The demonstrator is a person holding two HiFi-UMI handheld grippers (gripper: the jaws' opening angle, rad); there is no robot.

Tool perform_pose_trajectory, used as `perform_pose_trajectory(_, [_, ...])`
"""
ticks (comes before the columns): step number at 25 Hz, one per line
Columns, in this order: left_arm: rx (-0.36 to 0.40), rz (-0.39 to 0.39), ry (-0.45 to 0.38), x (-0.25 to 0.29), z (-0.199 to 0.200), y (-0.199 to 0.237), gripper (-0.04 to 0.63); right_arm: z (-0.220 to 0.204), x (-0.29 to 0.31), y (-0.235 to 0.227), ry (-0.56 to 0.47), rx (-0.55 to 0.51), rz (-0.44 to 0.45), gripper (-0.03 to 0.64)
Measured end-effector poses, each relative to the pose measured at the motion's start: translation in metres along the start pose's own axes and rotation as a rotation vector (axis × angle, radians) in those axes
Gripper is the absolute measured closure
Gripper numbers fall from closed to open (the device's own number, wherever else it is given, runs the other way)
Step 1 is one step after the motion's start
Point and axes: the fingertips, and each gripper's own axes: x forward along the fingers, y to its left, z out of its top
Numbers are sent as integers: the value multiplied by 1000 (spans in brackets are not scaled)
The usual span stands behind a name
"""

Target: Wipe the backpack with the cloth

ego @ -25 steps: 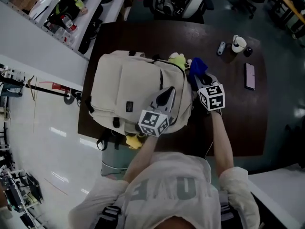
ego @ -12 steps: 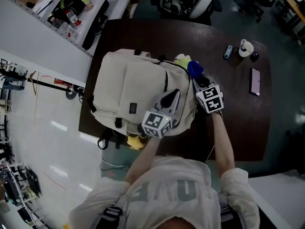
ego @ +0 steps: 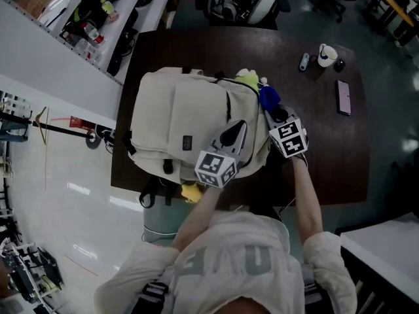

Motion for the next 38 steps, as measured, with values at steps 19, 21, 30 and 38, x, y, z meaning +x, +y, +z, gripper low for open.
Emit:
perform_pose_trajectory(19, [-5,-92,-22,-85,-8,-43,597,-39,-96,88,15,109,-146,574])
perform_pose_trajectory(21, [7,-82,-23,-97,-9,-52,597,-42,-105,99,4,128,-145,574])
perform_pose_trajectory(30, [39,-34,7,-141,-31,-75,597,-66,-121,173,-8,194,-58,574])
perform_pose_trajectory(38, [25,-27,-2,-143,-27,-64,597,-65,-122,209,-16,265,-22,574])
